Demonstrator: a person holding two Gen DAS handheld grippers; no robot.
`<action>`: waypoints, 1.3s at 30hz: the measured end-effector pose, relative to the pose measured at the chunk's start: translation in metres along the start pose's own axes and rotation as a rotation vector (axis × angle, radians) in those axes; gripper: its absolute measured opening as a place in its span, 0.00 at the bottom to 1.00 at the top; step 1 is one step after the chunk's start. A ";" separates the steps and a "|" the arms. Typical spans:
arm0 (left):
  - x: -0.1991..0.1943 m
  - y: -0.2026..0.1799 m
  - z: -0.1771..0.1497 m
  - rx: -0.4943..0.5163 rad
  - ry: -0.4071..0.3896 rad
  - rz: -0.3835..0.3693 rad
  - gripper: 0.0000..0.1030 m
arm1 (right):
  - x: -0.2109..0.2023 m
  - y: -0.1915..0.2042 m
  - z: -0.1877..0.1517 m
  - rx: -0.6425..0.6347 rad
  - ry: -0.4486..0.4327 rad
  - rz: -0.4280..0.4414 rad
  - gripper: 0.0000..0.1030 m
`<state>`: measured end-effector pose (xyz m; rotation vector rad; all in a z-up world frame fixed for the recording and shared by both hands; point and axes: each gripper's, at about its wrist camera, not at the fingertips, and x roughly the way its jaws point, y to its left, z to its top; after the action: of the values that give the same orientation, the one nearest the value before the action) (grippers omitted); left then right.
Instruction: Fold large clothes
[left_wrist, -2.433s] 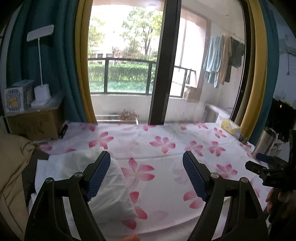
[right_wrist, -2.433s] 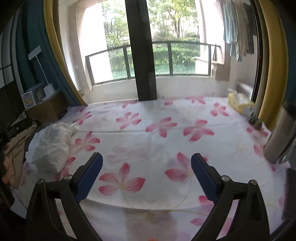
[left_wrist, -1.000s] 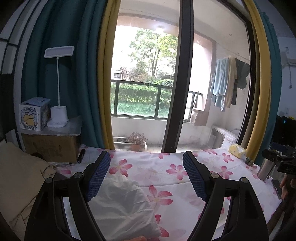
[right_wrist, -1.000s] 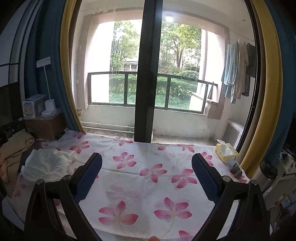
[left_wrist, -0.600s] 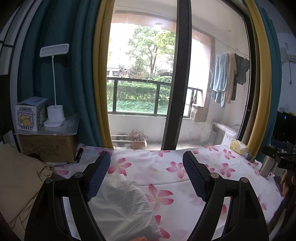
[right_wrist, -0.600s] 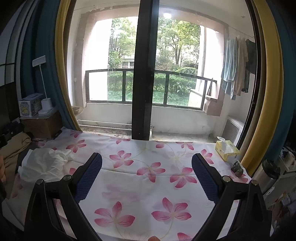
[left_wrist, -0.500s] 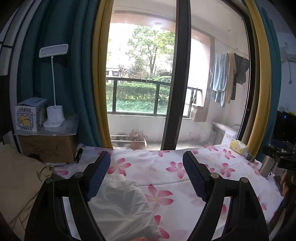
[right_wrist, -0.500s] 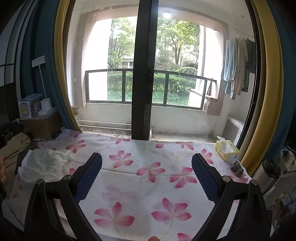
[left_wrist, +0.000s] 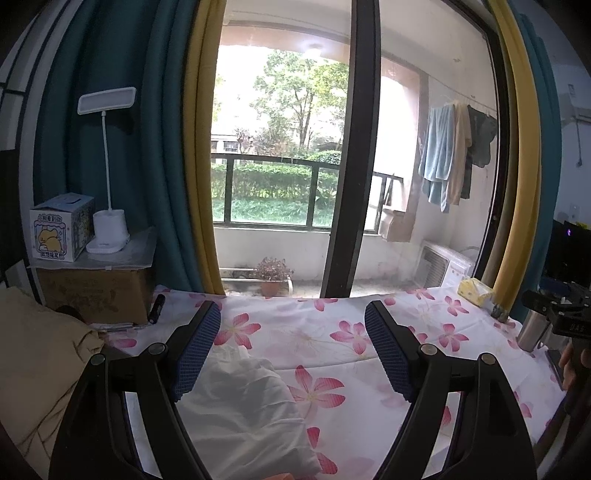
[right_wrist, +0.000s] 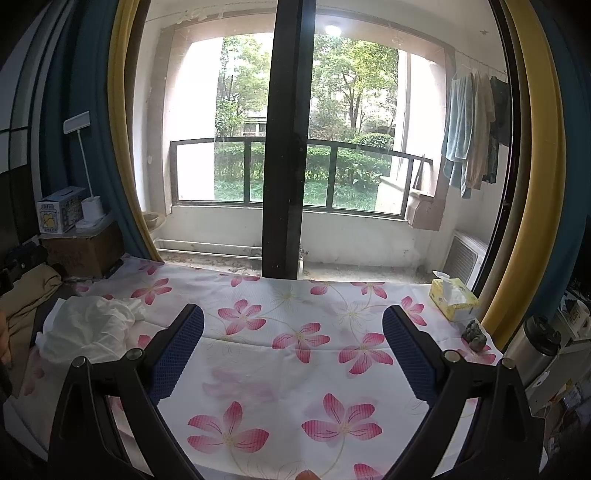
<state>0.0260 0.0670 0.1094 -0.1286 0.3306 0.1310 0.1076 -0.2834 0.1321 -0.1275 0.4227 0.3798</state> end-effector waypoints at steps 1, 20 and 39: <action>0.000 0.000 0.000 0.000 0.000 -0.001 0.81 | 0.000 -0.001 0.000 0.002 0.002 0.000 0.94; 0.001 -0.003 -0.004 -0.003 0.017 -0.004 0.81 | 0.004 0.000 -0.002 0.005 0.009 0.005 0.94; 0.003 -0.003 -0.005 -0.003 0.025 -0.006 0.81 | 0.007 0.001 -0.003 0.006 0.015 0.008 0.94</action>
<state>0.0278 0.0640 0.1044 -0.1339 0.3546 0.1236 0.1119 -0.2803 0.1262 -0.1232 0.4395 0.3856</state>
